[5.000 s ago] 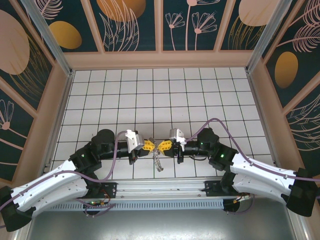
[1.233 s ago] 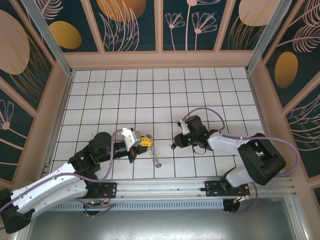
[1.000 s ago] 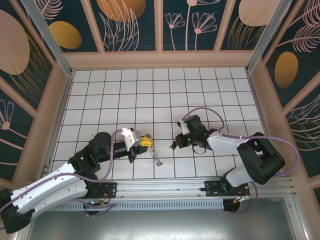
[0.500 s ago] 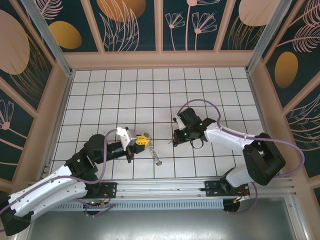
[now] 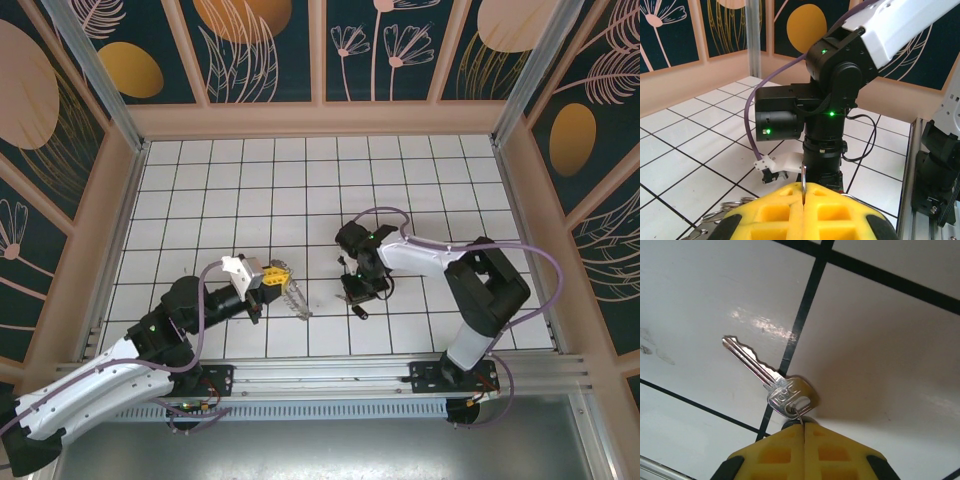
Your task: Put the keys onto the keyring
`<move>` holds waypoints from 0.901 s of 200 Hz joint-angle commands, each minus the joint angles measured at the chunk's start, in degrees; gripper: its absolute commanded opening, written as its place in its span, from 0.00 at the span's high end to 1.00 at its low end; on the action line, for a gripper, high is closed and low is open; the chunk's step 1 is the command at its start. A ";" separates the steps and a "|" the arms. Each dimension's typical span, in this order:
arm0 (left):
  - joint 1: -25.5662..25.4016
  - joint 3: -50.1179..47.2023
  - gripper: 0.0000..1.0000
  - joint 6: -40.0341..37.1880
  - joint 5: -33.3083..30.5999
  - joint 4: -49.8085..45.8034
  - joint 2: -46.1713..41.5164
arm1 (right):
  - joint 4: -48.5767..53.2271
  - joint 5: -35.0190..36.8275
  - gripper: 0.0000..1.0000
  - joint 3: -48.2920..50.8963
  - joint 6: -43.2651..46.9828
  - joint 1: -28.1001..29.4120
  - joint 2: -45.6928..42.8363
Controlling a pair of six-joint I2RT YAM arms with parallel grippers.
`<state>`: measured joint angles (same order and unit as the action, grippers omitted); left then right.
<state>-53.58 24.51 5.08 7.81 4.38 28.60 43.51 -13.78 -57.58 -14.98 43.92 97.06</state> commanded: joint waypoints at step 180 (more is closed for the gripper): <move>-0.21 -0.53 1.00 1.44 3.58 6.48 3.48 | -45.22 12.26 0.60 36.22 -22.84 8.29 -38.19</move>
<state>-53.58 23.77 5.69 9.89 7.25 32.53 14.63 -7.16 -29.52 -31.31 51.35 62.89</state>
